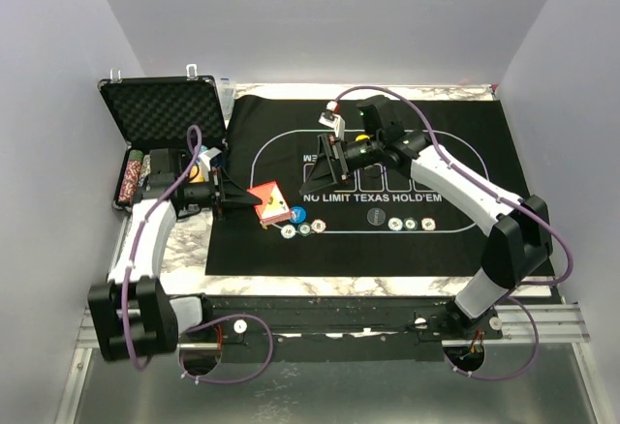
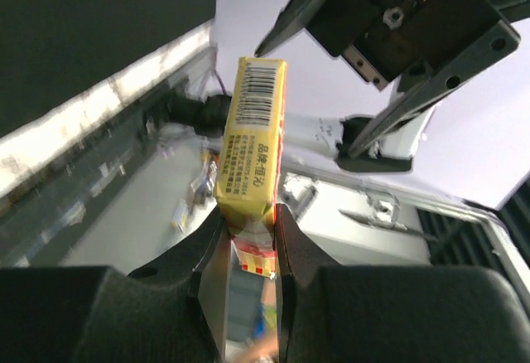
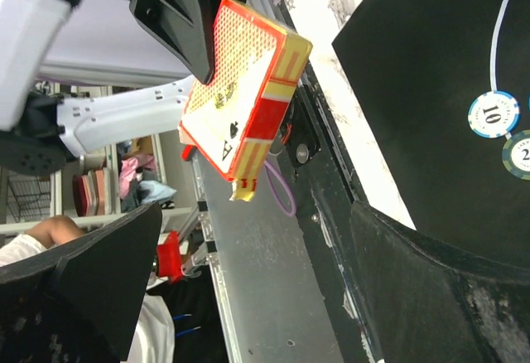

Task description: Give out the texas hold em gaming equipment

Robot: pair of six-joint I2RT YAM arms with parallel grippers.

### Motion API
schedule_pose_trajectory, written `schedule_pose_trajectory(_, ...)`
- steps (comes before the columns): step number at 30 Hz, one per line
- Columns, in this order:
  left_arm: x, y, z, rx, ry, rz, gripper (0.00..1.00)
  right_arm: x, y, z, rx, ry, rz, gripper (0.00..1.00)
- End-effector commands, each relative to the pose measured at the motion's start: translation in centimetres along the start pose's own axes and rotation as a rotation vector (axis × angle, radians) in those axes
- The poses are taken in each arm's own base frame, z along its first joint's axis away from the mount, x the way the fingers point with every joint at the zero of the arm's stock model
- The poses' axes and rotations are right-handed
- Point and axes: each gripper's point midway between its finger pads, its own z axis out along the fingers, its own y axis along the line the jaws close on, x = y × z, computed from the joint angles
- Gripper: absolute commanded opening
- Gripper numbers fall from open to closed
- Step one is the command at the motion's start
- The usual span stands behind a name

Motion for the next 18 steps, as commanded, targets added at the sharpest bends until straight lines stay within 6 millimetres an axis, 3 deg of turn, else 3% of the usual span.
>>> schedule_pose_trajectory(1,-2.2,-3.3,0.0,0.044,-0.209,0.182,0.0,0.0,0.4,0.3,-0.021,0.004,0.031,1.0)
schedule_pose_trajectory(6,-3.1,-4.4,0.8,0.084,-0.265,0.314,0.0,-0.6,0.9,0.4,-0.04,-0.009,0.063,1.0)
schedule_pose_trajectory(13,-3.5,-5.5,1.9,0.135,-0.304,0.352,0.0,-2.0,1.0,1.1,-0.061,-0.028,0.122,1.0)
schedule_pose_trajectory(18,-3.7,-6.0,2.3,0.164,-0.318,0.337,0.0,-3.0,-0.6,2.2,-0.037,-0.043,0.182,1.0)
